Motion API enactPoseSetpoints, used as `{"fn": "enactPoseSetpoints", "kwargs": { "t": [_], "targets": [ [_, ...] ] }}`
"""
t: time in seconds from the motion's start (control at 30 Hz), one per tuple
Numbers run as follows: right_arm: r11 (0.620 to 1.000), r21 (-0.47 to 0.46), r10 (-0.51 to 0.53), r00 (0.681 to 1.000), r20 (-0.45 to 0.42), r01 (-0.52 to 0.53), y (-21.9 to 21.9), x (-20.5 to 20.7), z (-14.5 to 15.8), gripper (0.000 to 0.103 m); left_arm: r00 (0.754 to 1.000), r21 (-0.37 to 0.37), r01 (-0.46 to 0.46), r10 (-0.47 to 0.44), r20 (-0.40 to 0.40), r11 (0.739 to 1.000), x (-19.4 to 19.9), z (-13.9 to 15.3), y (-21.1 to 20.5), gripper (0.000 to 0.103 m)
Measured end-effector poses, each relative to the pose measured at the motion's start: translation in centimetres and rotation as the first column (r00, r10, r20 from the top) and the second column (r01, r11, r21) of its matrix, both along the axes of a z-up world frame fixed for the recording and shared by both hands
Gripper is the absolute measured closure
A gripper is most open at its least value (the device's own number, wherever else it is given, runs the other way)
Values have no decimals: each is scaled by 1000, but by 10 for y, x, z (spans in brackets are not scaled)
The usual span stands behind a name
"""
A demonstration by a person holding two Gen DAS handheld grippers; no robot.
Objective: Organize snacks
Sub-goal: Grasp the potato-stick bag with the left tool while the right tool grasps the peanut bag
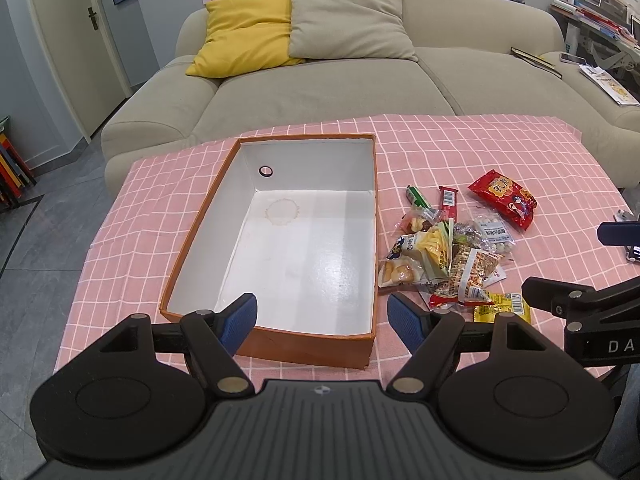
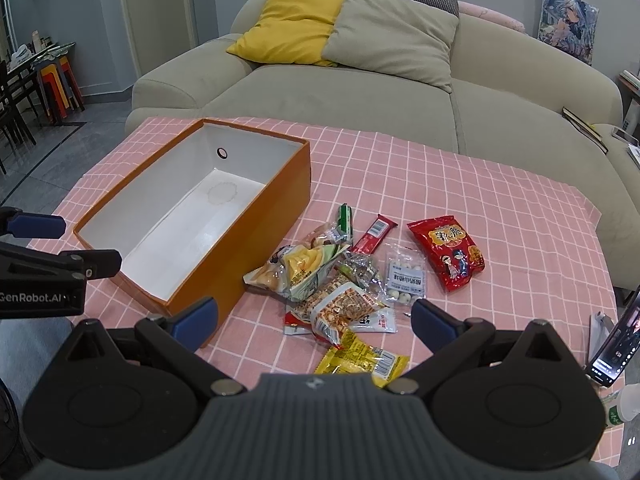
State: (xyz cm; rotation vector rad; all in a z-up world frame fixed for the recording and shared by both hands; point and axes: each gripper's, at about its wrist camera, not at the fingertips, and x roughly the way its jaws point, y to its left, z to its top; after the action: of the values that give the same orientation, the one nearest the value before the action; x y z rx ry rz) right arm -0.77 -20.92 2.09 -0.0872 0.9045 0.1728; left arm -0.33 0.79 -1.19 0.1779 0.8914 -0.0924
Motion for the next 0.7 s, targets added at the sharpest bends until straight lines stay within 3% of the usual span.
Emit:
{"fn": "enactPoseSetpoints", "kwargs": {
  "t": [0.27,0.47,0.6,0.7],
  "targets": [
    [1000,28,9,1000,-3,-9,-4,8,0,4,1000,-2,12,-12,-12,1000,11,5,-3,17],
    [995,94,14,999,30,-17,-24,18,-7,4,998,-61,56,-58,-26,997,25,8,-12,21],
    [996,80,27,999,35,-29,-42,23,-21,5,992,-103,116,-120,-38,988,36,3,-28,34],
    [997,67,41,999,13,-42,-55,27,-35,17,984,-147,152,-164,-72,977,46,-5,-41,42]
  ]
}}
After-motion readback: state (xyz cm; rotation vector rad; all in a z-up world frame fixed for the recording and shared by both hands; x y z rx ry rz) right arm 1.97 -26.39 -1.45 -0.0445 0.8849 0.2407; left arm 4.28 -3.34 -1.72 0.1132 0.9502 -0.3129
